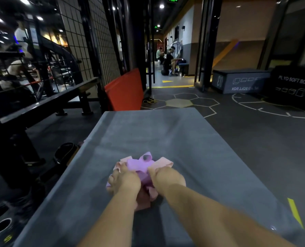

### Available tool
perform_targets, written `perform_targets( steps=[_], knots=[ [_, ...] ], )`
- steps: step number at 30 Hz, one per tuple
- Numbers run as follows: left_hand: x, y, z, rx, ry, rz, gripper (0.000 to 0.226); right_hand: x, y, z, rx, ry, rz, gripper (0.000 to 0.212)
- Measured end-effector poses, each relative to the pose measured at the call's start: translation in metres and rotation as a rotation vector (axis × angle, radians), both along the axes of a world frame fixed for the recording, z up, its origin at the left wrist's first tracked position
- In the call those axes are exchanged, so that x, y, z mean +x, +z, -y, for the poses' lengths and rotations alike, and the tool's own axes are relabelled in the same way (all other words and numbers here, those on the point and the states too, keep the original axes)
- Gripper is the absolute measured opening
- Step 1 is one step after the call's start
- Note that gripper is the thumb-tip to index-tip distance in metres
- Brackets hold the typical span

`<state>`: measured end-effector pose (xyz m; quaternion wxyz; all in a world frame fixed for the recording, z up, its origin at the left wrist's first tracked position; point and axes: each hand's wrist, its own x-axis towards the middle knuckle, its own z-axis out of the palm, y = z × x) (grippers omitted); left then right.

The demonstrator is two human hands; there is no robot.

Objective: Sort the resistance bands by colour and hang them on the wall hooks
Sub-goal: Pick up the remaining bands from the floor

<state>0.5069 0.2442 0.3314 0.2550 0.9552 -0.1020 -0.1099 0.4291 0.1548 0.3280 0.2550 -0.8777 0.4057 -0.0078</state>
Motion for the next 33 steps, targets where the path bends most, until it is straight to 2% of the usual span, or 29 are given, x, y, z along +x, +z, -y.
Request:
perform_targets(
  steps=[3, 6, 12, 16, 20, 24, 30, 33],
  knots=[
    [-0.018, 0.004, 0.005, 0.005, -0.062, 0.081, 0.049, -0.028, 0.01, 0.002, -0.161, 0.07, -0.128, 0.044],
    [-0.043, 0.008, 0.018, 0.035, -0.149, 0.107, 0.047, -0.06, 0.017, 0.008, -0.161, 0.06, -0.159, 0.043],
    [-0.106, 0.019, 0.046, 0.179, -0.332, 0.125, 0.047, -0.148, 0.011, 0.036, -0.208, -0.097, -0.099, 0.052],
    [-0.171, 0.024, 0.074, 0.063, -0.491, 0.161, 0.04, -0.243, 0.006, 0.061, -0.234, -0.259, -0.132, 0.057],
    [-0.263, 0.02, 0.112, 0.043, -0.701, 0.094, 0.043, -0.346, -0.004, 0.084, -0.177, -0.445, -0.122, 0.058],
    [-0.358, 0.0, 0.136, 0.104, -0.974, 0.047, 0.047, -0.443, -0.023, 0.096, -0.051, -0.654, -0.137, 0.058],
    [-0.451, -0.065, 0.15, 0.336, -1.337, -0.025, 0.041, -0.55, -0.09, 0.104, 0.162, -0.865, -0.236, 0.057],
    [-0.469, -0.094, 0.163, 0.436, -1.402, -0.077, 0.038, -0.581, -0.136, 0.117, 0.264, -0.923, -0.303, 0.058]
  ],
)
